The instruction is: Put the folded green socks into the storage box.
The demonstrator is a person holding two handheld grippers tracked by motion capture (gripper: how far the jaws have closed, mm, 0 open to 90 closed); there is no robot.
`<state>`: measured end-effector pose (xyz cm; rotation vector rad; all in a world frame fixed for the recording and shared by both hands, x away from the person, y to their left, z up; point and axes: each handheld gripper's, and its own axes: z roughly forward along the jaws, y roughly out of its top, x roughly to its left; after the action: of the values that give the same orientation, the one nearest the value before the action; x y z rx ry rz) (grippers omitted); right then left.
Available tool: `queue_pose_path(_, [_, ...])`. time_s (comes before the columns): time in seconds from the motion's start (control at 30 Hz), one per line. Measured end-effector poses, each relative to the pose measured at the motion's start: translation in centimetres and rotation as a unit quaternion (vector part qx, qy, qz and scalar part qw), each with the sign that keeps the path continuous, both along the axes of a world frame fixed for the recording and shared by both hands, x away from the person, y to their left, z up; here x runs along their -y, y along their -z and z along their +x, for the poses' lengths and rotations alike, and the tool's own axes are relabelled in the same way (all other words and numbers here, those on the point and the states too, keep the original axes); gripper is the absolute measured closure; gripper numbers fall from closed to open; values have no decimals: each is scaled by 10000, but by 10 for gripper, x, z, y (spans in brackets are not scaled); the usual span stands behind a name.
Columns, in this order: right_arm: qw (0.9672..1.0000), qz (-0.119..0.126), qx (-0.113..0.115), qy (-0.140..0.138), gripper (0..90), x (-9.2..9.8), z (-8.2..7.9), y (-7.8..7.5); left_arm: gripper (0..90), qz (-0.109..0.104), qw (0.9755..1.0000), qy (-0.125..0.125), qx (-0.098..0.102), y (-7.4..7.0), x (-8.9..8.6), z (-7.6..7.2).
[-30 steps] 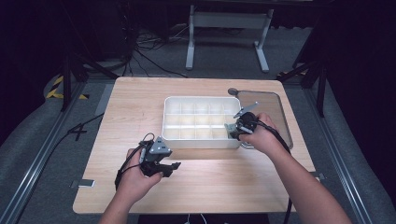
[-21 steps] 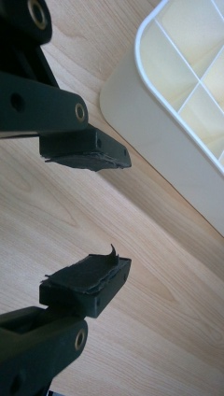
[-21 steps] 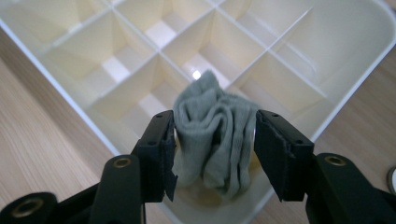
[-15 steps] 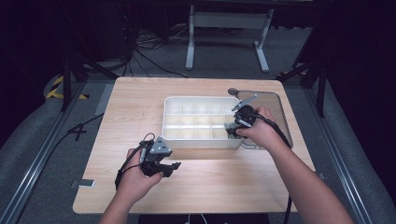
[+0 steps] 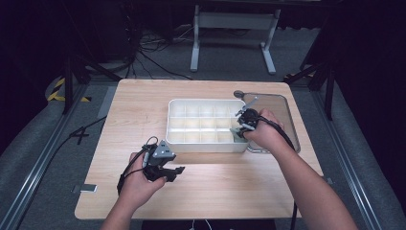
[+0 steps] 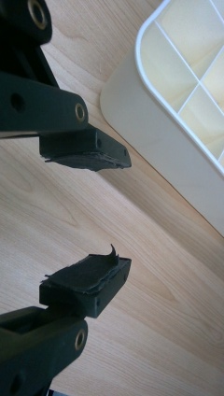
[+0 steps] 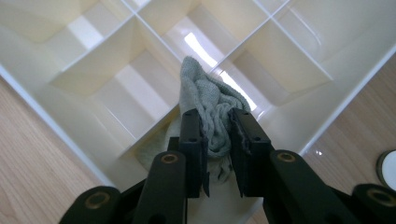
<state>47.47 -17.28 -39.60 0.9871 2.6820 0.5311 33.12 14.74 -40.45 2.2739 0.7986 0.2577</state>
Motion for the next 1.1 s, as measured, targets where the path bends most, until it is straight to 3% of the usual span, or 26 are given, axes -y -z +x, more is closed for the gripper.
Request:
queue_pose_path(0.27, [9982, -460, -383, -86, 767, -11, 6, 14, 463, 48, 10000, 27, 2, 0, 1, 0])
queue_pose_path(0.43, [9974, -339, -624, 88, 766, -10, 11, 17, 463, 53, 10000, 23, -12, 1, 1, 0])
queue_pose_path(0.6, [9976, -270, -625, 113, 754, -9, 11, 18, 462, 48, 10000, 22, 3, 0, 0, 1])
queue_pose_path(0.73, [9975, -83, -682, 149, 730, -5, 11, 16, 462, 31, 10000, 34, 20, -1, -1, 2])
queue_pose_path(0.77, [9972, 141, -700, 200, 683, 0, 9, 13, 462, 17, 10000, 29, 14, -1, -2, 2])
queue_pose_path(0.83, [9970, 292, -665, 263, 635, 3, 6, 10, 462, -1, 10000, -4, 1, 0, -2, 2])
queue_pose_path(0.93, [9971, 410, -584, 255, 618, 7, 3, 7, 461, 10, 10000, 1, 1, 0, -2, 2])
queue_pose_path(1.1, [9948, 924, -315, 302, 566, 20, -8, -10, 460, -1, 10000, -13, -27, 0, -3, 0])
